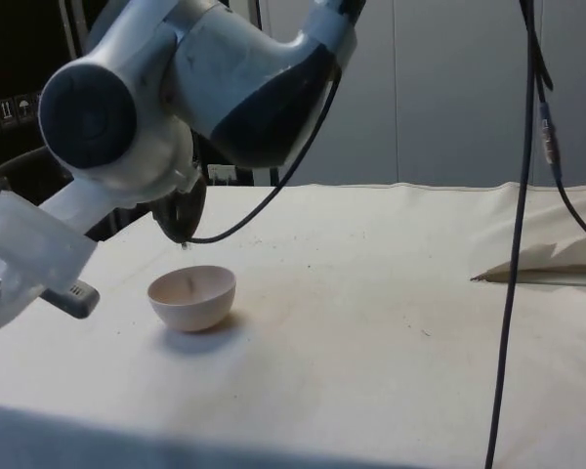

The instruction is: Pour the coffee beans from the cup into the bowl.

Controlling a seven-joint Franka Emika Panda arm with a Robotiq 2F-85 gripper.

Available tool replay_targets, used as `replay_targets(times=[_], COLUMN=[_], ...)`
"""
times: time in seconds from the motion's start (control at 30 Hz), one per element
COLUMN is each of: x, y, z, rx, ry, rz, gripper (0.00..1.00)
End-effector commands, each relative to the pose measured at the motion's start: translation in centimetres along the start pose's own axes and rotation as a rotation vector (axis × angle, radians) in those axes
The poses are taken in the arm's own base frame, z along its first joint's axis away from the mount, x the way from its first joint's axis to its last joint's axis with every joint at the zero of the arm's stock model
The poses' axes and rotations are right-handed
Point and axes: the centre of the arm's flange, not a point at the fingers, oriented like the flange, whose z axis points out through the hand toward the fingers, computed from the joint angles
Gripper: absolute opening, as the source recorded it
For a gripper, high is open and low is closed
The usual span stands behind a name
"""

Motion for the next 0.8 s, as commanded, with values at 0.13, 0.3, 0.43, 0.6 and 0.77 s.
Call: replay_targets(times=[0.13,0.3,0.43,0.6,0.77], x=[-0.4,-0.6,-0.8,-1.3,-1.4], y=[-0.2,-0.4,-0.7,-0.8,-1.0], z=[-0.2,-0.2,-0.2,-0.6,-0.7], rx=[-0.025,-0.04,-0.052,-0.079,-0.095], ry=[0.036,0.053,0.059,0.093,0.098], rz=[-0.002,-0.004,-0.007,-0.01,-0.013], gripper=[0.0,0.0,0.0,0.0,0.0])
